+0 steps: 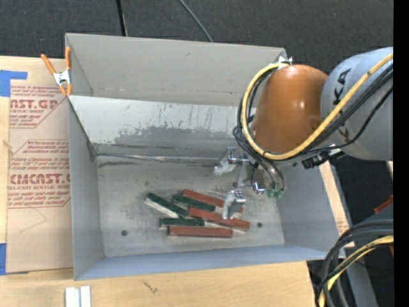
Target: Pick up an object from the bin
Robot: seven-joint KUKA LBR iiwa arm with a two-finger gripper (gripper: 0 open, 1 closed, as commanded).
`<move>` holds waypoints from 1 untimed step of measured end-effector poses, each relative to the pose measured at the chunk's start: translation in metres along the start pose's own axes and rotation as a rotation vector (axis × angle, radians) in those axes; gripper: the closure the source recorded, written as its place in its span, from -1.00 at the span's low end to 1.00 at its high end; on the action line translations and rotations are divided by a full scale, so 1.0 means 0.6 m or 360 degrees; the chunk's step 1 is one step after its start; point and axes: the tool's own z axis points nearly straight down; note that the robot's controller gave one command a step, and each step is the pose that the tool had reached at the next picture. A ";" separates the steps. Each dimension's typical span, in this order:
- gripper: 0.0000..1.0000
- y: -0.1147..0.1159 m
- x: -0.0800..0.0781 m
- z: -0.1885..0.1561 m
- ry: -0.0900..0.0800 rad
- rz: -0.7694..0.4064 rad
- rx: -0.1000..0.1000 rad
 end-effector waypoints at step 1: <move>-1.00 0.000 0.000 0.000 0.0000 0.0000 0.0000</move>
Offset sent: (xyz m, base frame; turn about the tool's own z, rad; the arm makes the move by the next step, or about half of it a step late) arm -0.0061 -0.0005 -0.1303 0.0523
